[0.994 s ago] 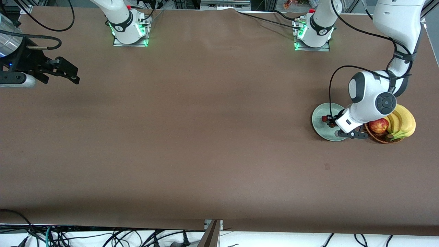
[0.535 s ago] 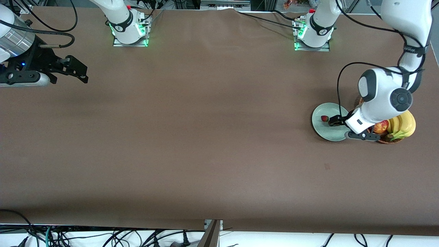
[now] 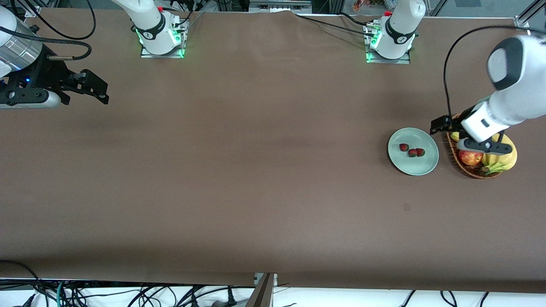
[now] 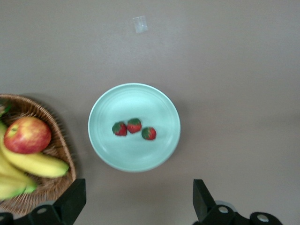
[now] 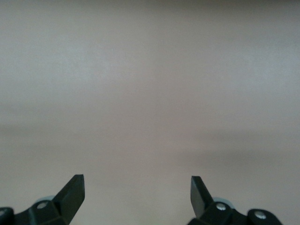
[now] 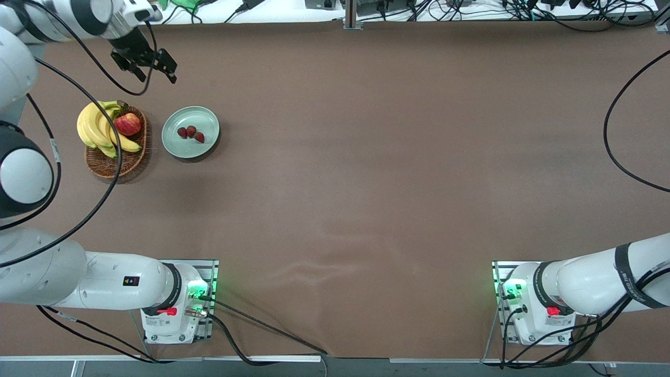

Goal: Collect all strawberries into plate

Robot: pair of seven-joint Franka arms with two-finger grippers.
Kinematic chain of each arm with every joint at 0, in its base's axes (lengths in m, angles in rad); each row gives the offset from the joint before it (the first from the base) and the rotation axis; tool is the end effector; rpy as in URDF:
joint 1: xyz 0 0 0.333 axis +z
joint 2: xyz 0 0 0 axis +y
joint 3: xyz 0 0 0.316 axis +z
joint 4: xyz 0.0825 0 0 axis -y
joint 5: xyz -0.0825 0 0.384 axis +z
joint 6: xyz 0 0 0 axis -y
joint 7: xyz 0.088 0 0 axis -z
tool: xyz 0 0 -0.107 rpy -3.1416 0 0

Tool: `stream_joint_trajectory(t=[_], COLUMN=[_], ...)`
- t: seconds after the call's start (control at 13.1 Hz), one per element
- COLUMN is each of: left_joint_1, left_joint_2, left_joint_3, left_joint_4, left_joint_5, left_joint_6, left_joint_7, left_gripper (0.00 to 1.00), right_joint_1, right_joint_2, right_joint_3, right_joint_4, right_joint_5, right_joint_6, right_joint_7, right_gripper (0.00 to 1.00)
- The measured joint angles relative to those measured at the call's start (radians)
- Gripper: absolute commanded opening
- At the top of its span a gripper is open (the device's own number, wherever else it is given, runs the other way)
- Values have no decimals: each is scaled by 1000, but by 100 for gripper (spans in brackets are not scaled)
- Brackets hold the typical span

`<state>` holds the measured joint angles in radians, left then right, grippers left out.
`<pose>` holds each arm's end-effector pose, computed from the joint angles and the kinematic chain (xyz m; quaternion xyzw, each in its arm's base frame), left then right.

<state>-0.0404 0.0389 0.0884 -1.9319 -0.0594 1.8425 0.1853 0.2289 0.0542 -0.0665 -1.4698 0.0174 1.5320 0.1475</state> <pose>0.5538 0.0214 0.4548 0.9959 -0.0586 -0.0605 0.0336 0.5601 0.0949 0.6382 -0.9999 -0.0079 -0.0029 0.0074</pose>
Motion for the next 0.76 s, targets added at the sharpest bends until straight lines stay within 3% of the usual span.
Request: stream_joint_trajectory(t=[0.23,0.76], left_joint_1=[-1,-10], left_joint_2=[-49,-52], left_joint_3=[-22,-51], left_joint_4=[86,228], left_joint_5=[0,0], left_joint_6=[-134,-274], left_joint_7=[-10,-96], left_gripper=[100,100], right_joint_1=[-2,-2], right_joint_2=[1,1], right_joint_3=[-2,-3], right_joint_4=[0,0], right_joint_5=[-4,-6], right_joint_6=[0,0], right_joint_7=[0,0], right_gripper=[100,100])
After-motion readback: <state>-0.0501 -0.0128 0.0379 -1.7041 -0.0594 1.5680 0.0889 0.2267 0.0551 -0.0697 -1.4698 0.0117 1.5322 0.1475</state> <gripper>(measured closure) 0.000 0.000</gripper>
